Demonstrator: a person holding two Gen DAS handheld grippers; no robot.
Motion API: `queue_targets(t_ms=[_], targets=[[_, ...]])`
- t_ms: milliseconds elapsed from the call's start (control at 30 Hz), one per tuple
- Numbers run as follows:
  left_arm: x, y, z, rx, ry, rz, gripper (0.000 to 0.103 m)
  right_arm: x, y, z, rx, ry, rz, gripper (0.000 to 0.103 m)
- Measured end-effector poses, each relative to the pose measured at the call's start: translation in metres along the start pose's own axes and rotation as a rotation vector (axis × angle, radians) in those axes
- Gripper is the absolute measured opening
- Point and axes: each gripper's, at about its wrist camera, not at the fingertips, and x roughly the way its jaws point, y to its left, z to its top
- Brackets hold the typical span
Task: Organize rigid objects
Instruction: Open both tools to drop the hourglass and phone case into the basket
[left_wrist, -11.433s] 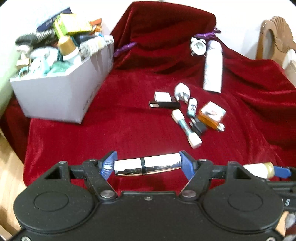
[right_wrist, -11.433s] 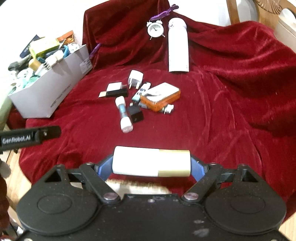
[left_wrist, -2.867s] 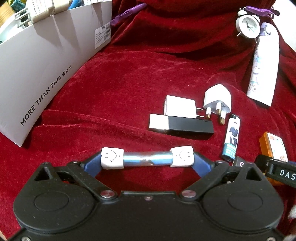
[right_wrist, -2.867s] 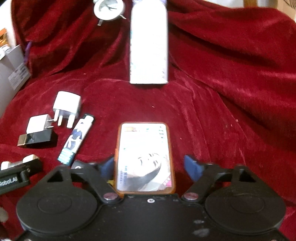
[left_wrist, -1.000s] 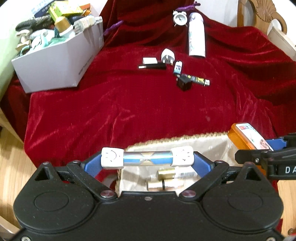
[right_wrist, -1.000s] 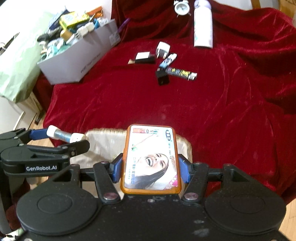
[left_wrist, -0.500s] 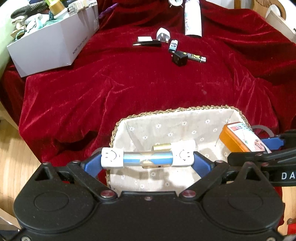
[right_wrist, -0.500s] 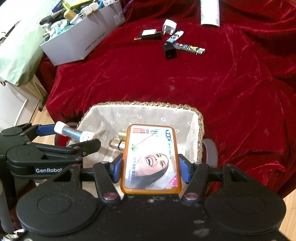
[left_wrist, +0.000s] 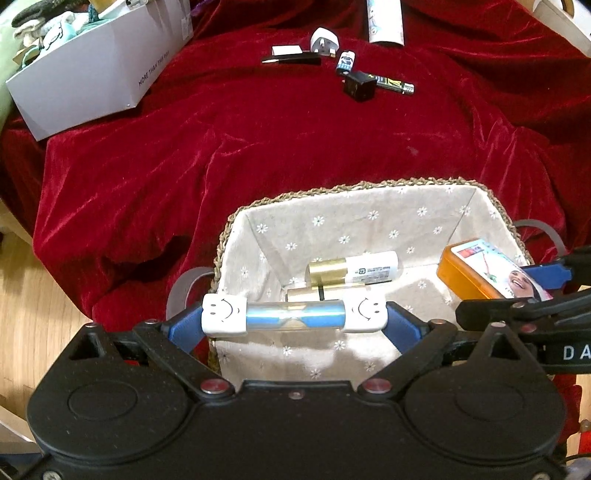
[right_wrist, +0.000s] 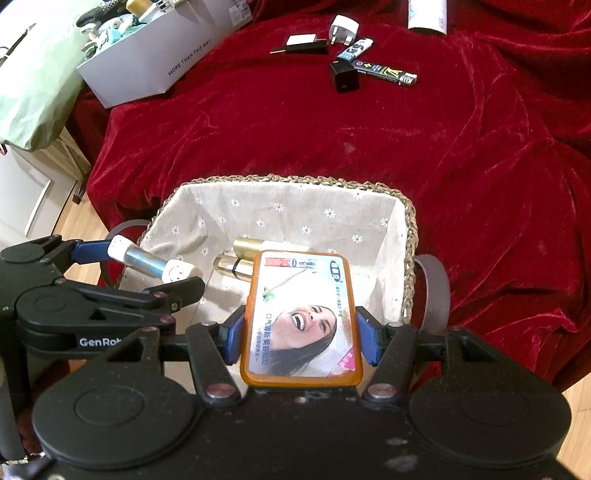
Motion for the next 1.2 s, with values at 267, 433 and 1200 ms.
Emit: queue_targets(t_ms=[267,433,1200], targets=[[0.0050,-0.0029,-0.0016,0.021,0.024,0.001,0.095,0.0017,-0.0003,0.0012,0.004,0.001,-0.006,0.069],[0.0051,-0.0021,-0.0003,0.020,0.026,0.001,0.095,0.0005,-0.0010,0.0004,0.003,0.000,-0.005,0.070],[0.0078,-0.0002,0.0041,0.007,0.034,0.015,0.096,-0.0026,-0.0014,0.0016,0.013,-0.005,-0.005,0.072]])
